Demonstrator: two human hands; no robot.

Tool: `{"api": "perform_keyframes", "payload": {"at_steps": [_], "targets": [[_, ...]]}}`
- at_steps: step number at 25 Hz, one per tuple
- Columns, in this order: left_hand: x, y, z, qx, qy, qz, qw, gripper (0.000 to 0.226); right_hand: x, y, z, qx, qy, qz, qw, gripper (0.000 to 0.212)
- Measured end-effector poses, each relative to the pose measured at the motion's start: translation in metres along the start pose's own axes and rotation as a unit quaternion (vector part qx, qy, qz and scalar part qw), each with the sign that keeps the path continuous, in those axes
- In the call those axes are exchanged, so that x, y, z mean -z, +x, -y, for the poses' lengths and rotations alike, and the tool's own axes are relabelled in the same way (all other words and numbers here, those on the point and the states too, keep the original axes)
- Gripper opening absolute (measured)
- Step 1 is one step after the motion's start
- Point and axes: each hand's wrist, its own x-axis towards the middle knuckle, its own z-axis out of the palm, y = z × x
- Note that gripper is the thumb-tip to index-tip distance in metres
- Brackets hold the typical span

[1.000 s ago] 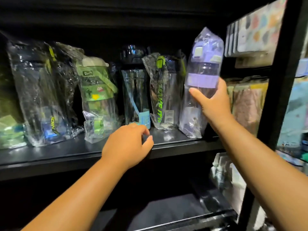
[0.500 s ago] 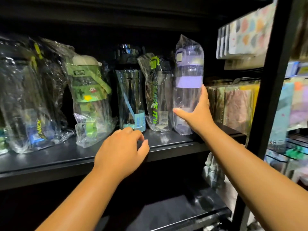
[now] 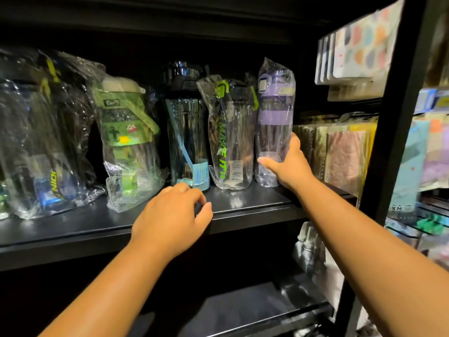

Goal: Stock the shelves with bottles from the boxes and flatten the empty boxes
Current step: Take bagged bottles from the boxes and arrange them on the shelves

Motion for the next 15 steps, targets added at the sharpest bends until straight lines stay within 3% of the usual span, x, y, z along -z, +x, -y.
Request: {"api": "perform_keyframes", "payload": {"at_steps": [4,6,10,13,15], "targets": [[0.001,-0.001,0.0,0.004,0.013,0.0,1.0,0.032,0.003,-0.007,0.004,-0.052,-0.004,0.011,0.999,0.112],[0.0,-0.001,-0.001,0.005,0.027,-0.009,1.0,0.034,0.01,-0.024,0.009,-0.068,-0.081,-0.004,0.994,0.106],[-0.013,-0.026,0.002,-0.042,0.081,-0.089,0.992,0.045,-0.01,-0.111,0.003,0.064,-0.253,-0.056,0.964,0.073],[-0.028,-0.071,0.016,-0.076,0.104,-0.105,0.986,0.059,-0.053,-0.182,-0.001,0.138,-0.261,-0.035,0.955,0.075],[-0.037,-0.117,0.035,-0.044,0.111,-0.089,0.989,0.07,-0.082,-0.224,0.001,0.185,-0.273,-0.001,0.944,0.077]]}}
